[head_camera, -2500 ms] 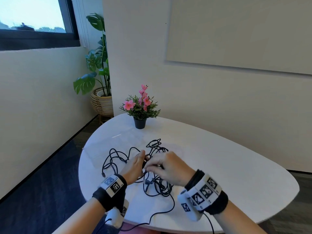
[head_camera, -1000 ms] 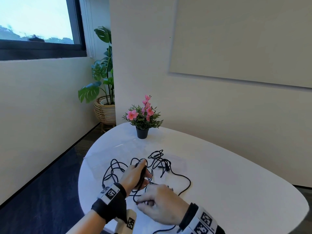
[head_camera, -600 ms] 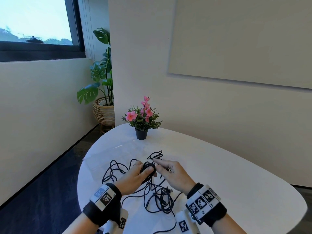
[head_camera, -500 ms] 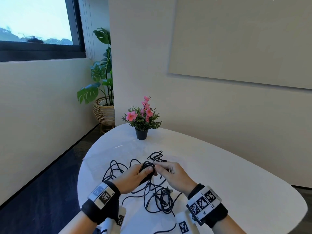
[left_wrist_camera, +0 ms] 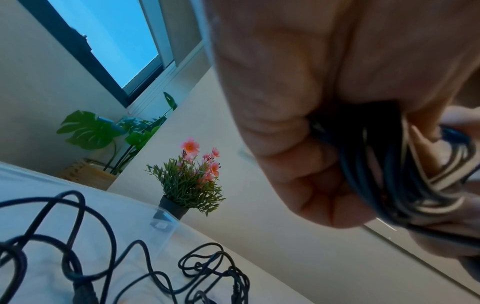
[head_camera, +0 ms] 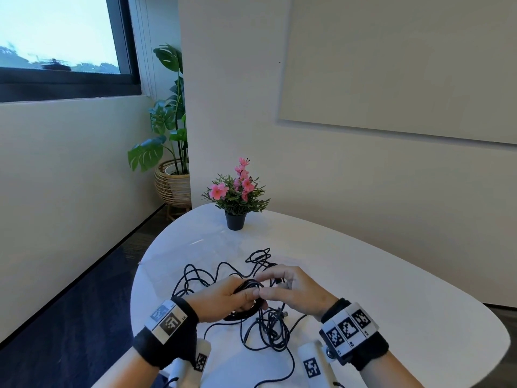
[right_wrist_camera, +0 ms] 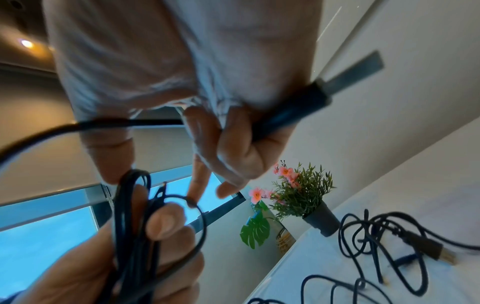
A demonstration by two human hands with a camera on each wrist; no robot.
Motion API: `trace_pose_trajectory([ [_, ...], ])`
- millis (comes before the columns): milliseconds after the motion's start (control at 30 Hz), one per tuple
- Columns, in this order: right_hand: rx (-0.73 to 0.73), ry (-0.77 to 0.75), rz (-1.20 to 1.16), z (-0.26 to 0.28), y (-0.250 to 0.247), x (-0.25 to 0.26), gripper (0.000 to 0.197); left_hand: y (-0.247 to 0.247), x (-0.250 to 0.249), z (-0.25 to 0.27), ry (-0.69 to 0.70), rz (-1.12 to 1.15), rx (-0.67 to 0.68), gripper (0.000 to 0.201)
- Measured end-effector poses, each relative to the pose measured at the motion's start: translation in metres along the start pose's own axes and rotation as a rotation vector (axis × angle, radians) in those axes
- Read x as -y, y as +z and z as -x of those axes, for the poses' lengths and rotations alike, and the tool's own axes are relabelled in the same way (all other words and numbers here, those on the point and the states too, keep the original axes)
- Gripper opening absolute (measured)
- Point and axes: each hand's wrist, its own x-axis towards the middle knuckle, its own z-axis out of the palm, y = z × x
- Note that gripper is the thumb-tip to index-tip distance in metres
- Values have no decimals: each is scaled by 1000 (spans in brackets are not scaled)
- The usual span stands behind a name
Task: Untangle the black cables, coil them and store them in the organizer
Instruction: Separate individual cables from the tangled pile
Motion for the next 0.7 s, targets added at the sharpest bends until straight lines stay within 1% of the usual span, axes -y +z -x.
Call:
trace_pose_trajectory([
  [67, -6, -7, 36, 0, -2, -1, 16, 0, -1, -1, -2, -1, 32, 48],
  [133, -20, -45, 92, 1, -5, -1, 4, 1, -3, -2, 1, 5, 26, 42],
  [200, -55, -84, 151, 1, -7, -2, 6, 1, -1, -4, 19, 3, -55, 31],
  [267, -75, -116, 205, 2, -8, -5, 12, 2, 2, -6, 4, 23, -163, 29],
  [300, -74, -126, 221, 3, -9, -7, 12, 3, 3, -7, -16, 13, -190, 29],
  [367, -57, -134, 245, 4, -8, -10, 11, 5, 3, -10, -60, -25, -188, 29],
  [400, -58, -140, 248, 4, -8, -12, 11, 6, 2, -12, -80, -4, -189, 30],
  [467, -95, -152, 224, 2, -7, -15, 11, 8, -4, -13, -100, 135, -206, 34],
  [533, -195, -137, 177, -2, -7, -16, 13, 10, -10, -14, -97, 324, -261, 36],
  [600, -276, -99, 195, -3, -2, -18, 26, 13, -12, -17, -95, 608, -381, 37],
  [633, -278, -82, 232, -2, 3, -20, 32, 12, -10, -19, -106, 790, -459, 37],
  [667, -251, -72, 288, 2, 9, -22, 40, 10, -7, -22, -115, 932, -530, 37],
  [700, -211, -67, 360, 6, 16, -24, 51, 7, -3, -24, -124, 1014, -604, 36],
])
